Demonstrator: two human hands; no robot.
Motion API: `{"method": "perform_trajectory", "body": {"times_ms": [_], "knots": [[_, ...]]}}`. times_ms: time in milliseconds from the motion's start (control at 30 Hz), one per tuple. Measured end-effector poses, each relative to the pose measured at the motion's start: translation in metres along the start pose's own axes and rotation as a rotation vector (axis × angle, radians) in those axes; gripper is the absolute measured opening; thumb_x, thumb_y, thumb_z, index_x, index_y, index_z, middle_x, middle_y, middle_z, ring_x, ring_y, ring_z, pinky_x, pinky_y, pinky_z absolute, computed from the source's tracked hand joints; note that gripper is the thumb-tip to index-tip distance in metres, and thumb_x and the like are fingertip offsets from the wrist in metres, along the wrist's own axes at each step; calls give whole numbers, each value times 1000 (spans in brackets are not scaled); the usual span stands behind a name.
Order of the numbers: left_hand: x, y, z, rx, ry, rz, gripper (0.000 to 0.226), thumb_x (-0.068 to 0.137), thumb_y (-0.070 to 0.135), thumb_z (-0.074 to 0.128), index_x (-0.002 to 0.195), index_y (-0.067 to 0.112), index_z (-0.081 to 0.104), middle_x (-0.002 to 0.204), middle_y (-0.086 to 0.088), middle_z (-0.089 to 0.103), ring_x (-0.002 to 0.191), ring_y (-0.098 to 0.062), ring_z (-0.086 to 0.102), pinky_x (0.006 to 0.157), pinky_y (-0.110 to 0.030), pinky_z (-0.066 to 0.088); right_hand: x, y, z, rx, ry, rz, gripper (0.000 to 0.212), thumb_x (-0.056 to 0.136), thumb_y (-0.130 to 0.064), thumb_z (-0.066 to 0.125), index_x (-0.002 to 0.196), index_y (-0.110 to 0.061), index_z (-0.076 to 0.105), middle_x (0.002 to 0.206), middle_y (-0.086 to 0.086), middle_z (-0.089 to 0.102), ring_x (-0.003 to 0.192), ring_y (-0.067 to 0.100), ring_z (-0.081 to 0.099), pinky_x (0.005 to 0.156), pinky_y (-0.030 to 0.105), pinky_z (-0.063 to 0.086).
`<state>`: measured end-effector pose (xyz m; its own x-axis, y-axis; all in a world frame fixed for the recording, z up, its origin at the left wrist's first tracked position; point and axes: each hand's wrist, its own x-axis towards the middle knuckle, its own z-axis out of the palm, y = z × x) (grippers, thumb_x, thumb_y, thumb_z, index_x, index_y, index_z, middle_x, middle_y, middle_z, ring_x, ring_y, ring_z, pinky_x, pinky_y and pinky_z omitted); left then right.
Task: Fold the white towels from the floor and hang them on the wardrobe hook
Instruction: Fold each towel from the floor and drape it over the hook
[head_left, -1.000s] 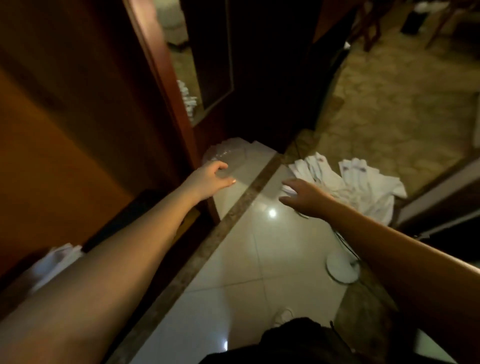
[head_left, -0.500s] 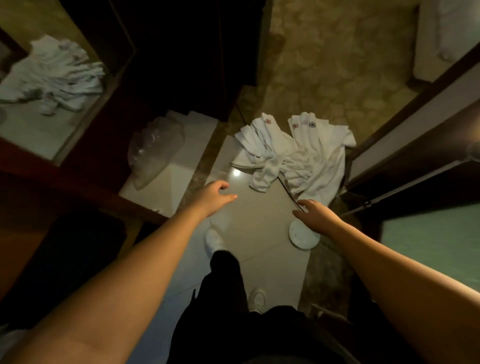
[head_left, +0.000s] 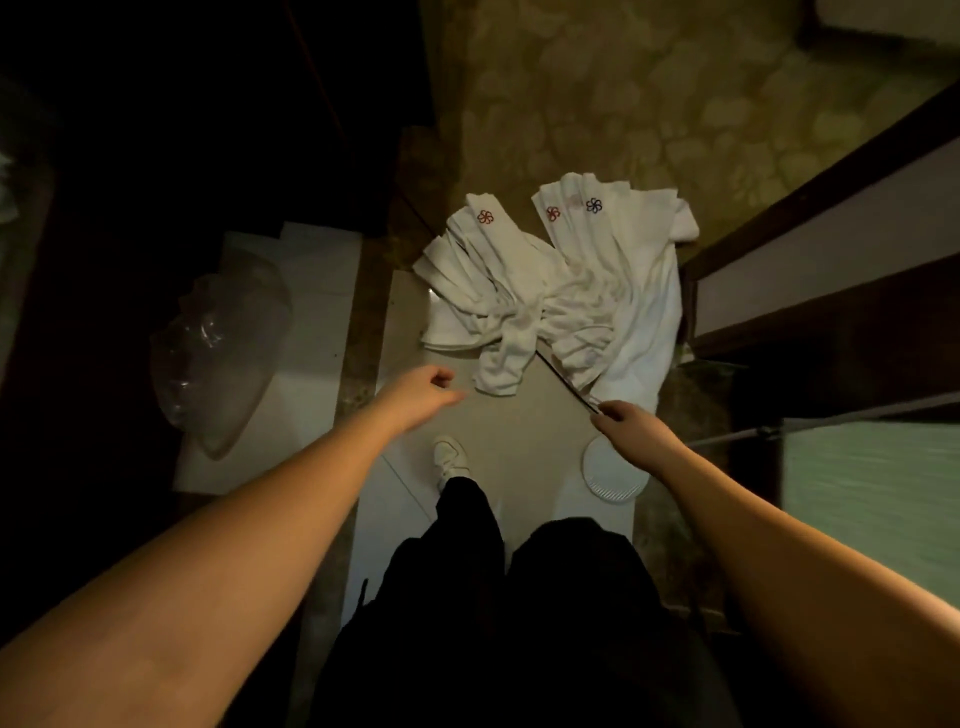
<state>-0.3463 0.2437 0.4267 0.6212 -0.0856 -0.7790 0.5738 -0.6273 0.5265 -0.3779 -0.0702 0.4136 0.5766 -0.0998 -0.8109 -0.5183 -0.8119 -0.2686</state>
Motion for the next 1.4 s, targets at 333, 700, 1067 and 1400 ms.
{"method": "perform_trajectory", "body": {"times_ms": [333, 700, 1067, 1400], "knots": [[164, -45, -2, 46, -100, -149, 45, 92, 39, 69, 129, 15, 63, 123, -4, 65, 93, -12, 58, 73, -24, 42, 160, -49, 28, 112, -138, 38, 32, 102, -35, 51, 121, -16, 67, 124, 13, 66, 96, 24, 57, 81, 33, 40], [351, -128, 97, -118, -153, -370, 33, 94, 38, 67, 110, 9, 68, 109, -10, 70, 100, -28, 67, 89, -37, 51, 363, -6, 124, -38, -300, 49, 33, 102, -32, 56, 124, -11, 68, 122, 11, 68, 111, 26, 61, 83, 25, 36], [484, -169, 186, -236, -134, -382, 60, 90, 33, 73, 139, 11, 46, 124, -4, 57, 115, -29, 59, 103, -45, 49, 519, -2, 172, -485, -242, -579, 59, 95, -31, 67, 149, -22, 47, 162, 1, 33, 137, 30, 44, 108, 47, 41], [467, -171, 211, -541, -40, -387, 19, 96, 29, 66, 82, 17, 67, 83, -10, 67, 79, -27, 62, 69, -33, 51, 501, 23, 148, -198, 84, -486, 21, 94, -13, 70, 105, 4, 72, 106, 25, 66, 99, 40, 61, 88, 35, 43]]}}
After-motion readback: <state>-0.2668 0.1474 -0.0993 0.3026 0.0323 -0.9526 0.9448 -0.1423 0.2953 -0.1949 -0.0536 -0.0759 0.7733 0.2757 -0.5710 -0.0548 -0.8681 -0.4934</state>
